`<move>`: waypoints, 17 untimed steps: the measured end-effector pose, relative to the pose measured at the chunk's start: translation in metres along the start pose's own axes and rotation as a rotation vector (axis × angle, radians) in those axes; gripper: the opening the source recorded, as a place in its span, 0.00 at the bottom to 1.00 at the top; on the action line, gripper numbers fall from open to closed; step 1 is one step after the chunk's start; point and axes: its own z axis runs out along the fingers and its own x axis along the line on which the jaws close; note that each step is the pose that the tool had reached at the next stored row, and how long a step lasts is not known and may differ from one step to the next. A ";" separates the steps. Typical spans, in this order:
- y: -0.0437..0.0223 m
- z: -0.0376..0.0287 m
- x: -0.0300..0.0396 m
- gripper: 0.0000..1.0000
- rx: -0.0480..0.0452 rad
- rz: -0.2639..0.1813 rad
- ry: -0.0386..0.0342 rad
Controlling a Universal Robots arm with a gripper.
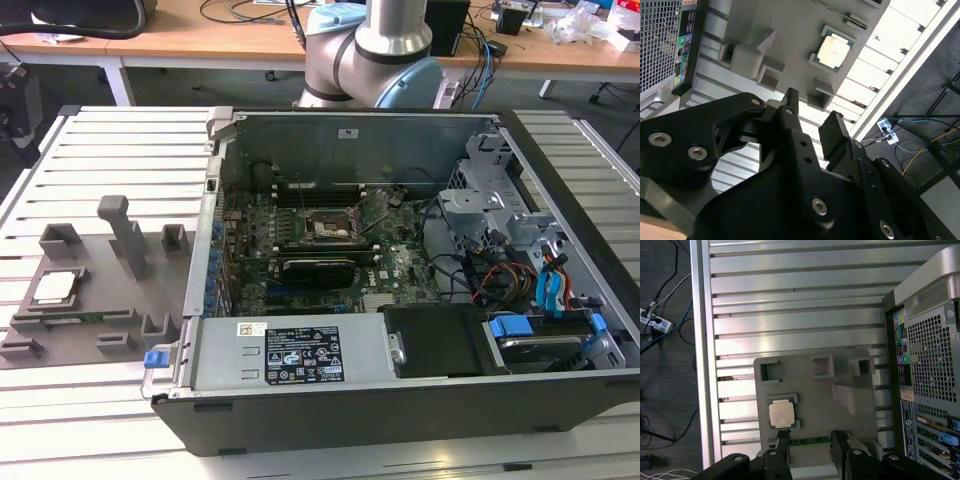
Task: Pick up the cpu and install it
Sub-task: 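Pick up the cpu and move it towards the insertion slot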
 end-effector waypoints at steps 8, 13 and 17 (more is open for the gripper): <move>-0.0004 0.0003 0.0025 0.55 0.0000 0.000 0.0000; -0.0007 0.0021 0.0064 0.55 0.0001 0.000 0.0001; -0.0010 0.0047 0.0073 0.55 0.0000 0.000 0.0000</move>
